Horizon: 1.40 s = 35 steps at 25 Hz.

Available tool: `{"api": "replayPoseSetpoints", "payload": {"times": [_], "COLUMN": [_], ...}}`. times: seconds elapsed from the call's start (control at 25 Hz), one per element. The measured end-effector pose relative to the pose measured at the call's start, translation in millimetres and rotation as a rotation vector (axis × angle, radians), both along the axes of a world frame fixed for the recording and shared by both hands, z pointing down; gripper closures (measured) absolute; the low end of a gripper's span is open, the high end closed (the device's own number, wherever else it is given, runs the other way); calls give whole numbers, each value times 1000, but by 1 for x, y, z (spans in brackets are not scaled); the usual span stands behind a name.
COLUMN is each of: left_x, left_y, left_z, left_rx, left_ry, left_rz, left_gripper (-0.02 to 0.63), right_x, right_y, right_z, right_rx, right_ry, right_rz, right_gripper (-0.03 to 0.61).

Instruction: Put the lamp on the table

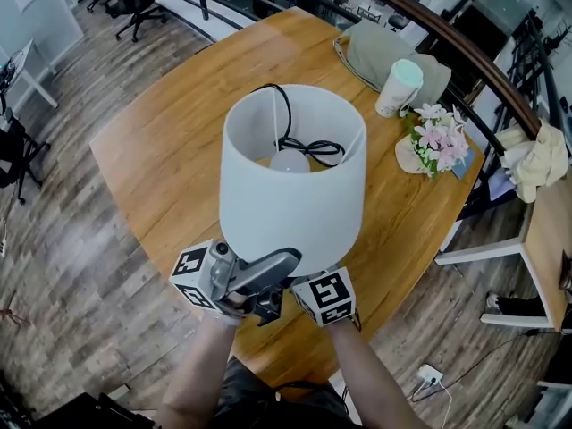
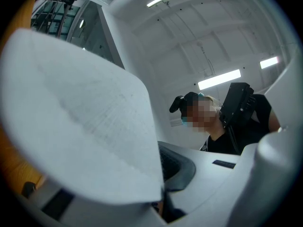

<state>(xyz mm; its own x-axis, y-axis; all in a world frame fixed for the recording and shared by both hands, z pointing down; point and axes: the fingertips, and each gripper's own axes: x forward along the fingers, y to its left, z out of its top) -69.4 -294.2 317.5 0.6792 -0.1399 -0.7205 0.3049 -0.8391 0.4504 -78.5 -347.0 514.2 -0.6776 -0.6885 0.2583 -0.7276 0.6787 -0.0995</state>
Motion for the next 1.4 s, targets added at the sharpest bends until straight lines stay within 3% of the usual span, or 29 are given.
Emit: {"api": "replayPoseSetpoints", "payload": {"times": [0.76,1.2,1.4], "left_x": [11,23,21], "left_y": [49,69,72], "left_z": [22,34,35], "left_rx": [81,88,86], "left_ry": [-17,-40,-27], "left_rz": [39,59,40], "left_gripper": [597,588,581], "right_x": [31,46,43], "right_y": [56,70,78], "right_z": [-21,-23,-20], "right_rx": [-3,6,-5], "right_ry": [53,41,37], "right_rz": [11,38,14], "right_gripper": [383,559,571]}}
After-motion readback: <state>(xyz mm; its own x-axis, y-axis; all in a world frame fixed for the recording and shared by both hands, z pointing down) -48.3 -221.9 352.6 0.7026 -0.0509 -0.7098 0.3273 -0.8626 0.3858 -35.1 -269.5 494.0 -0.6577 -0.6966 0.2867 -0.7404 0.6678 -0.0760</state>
